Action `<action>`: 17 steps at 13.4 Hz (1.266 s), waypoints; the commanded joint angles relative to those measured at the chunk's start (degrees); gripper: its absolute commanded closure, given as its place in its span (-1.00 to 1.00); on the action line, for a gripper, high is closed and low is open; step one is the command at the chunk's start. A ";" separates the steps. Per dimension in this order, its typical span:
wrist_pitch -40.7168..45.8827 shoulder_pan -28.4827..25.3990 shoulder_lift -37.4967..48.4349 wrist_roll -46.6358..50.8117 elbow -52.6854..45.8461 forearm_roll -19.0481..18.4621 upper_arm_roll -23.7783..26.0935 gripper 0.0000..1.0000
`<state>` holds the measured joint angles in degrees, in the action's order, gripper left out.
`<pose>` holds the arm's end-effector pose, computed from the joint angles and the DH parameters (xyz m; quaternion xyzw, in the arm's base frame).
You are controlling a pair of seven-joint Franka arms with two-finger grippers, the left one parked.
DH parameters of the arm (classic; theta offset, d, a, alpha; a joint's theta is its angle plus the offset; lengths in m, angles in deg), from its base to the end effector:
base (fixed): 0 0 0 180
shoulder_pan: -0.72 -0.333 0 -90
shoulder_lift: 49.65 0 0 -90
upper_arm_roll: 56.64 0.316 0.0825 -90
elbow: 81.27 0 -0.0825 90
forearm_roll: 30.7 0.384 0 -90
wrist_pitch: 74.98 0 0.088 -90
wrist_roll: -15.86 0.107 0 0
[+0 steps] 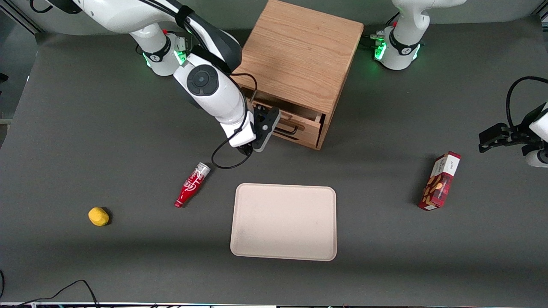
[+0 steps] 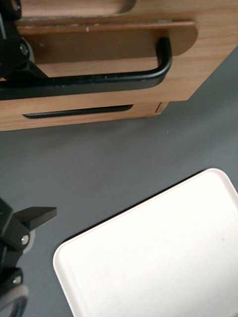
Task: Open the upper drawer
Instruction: 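Pull the upper drawer outward by its handle with the right gripper, then keep pulling the drawer further open with the right gripper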
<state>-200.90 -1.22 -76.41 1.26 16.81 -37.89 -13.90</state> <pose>0.5143 0.4231 0.3919 -0.8650 -0.4864 -0.0443 0.1150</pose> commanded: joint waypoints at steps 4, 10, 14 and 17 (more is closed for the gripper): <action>-0.30 -0.35 -0.75 -3.93 -3.06 -0.90 -4.59 -1.00; -0.47 -1.05 -3.03 -3.67 -7.72 -0.37 -8.45 -1.00; -3.80 -1.58 -4.53 -3.59 -9.75 -0.37 -11.18 -1.00; -5.39 -1.49 -5.14 -3.67 -10.62 -0.37 -12.76 -1.00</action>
<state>-203.47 -1.50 -79.68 -1.96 8.58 -37.66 -24.66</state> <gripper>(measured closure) 0.000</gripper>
